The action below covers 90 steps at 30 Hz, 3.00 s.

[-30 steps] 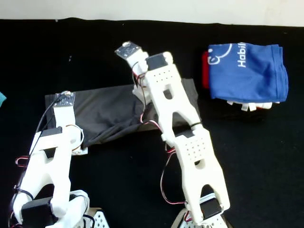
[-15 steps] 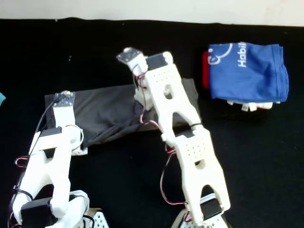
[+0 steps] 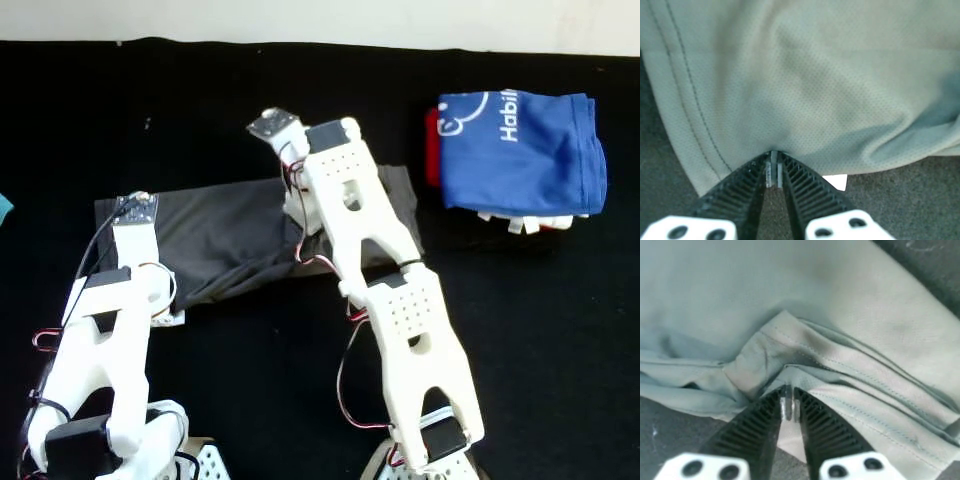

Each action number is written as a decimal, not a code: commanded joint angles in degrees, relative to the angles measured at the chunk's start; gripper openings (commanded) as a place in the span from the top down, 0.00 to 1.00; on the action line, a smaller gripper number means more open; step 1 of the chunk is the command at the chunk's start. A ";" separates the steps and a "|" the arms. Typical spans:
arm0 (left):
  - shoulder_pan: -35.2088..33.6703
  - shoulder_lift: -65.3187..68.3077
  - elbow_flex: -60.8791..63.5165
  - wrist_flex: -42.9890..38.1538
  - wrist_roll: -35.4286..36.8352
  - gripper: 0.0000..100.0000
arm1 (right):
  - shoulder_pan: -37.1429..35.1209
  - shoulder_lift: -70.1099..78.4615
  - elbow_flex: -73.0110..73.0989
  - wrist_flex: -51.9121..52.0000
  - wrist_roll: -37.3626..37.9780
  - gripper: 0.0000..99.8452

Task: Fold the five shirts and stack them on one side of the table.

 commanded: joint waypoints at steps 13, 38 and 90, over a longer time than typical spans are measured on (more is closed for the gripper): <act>0.04 0.04 0.04 -1.85 0.35 0.99 | -0.57 -10.07 -0.04 -5.49 0.35 0.99; 0.04 0.04 0.13 -1.85 0.35 0.99 | -3.03 -6.99 -10.95 5.93 0.26 0.82; -13.93 37.58 -57.71 28.92 10.99 0.99 | -14.73 1.98 -6.11 1.19 -10.20 0.99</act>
